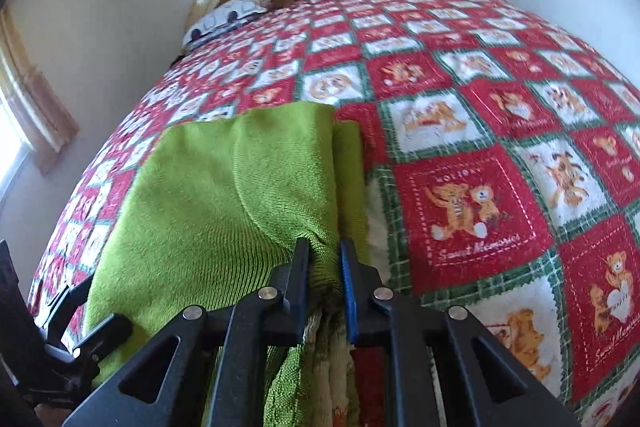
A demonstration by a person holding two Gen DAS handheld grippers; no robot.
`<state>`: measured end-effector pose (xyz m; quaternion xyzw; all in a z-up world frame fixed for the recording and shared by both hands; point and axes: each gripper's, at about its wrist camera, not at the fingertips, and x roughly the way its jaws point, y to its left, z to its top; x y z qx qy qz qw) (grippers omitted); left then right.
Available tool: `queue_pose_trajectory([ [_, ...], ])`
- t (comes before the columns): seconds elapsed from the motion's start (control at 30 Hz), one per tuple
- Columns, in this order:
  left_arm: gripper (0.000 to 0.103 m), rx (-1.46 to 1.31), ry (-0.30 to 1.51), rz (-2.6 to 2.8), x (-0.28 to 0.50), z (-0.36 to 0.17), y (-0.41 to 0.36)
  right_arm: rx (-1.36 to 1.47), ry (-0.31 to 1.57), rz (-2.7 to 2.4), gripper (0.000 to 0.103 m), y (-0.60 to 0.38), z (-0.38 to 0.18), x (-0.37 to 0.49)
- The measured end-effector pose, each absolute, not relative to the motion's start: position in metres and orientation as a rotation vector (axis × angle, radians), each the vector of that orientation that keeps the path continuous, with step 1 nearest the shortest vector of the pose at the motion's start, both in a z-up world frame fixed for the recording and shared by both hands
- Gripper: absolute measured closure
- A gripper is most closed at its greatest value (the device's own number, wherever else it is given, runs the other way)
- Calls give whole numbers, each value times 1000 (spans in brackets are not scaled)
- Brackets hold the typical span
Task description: Fold small clothes
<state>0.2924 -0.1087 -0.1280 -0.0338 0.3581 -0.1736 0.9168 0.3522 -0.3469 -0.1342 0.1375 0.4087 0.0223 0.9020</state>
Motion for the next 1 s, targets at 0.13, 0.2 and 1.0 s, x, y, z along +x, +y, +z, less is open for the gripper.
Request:
queue_pose_trajectory([
  [0.13, 0, -83, 779, -379, 299, -133, -109, 340, 869, 49, 84, -351, -129, 360],
  [0.2, 0, -102, 792, -388, 300, -135, -107, 298, 868, 49, 60, -344, -121, 363],
  [1.0, 0, -161, 806, -379, 301, -139, -98, -15, 889, 214, 91, -287, -113, 383],
])
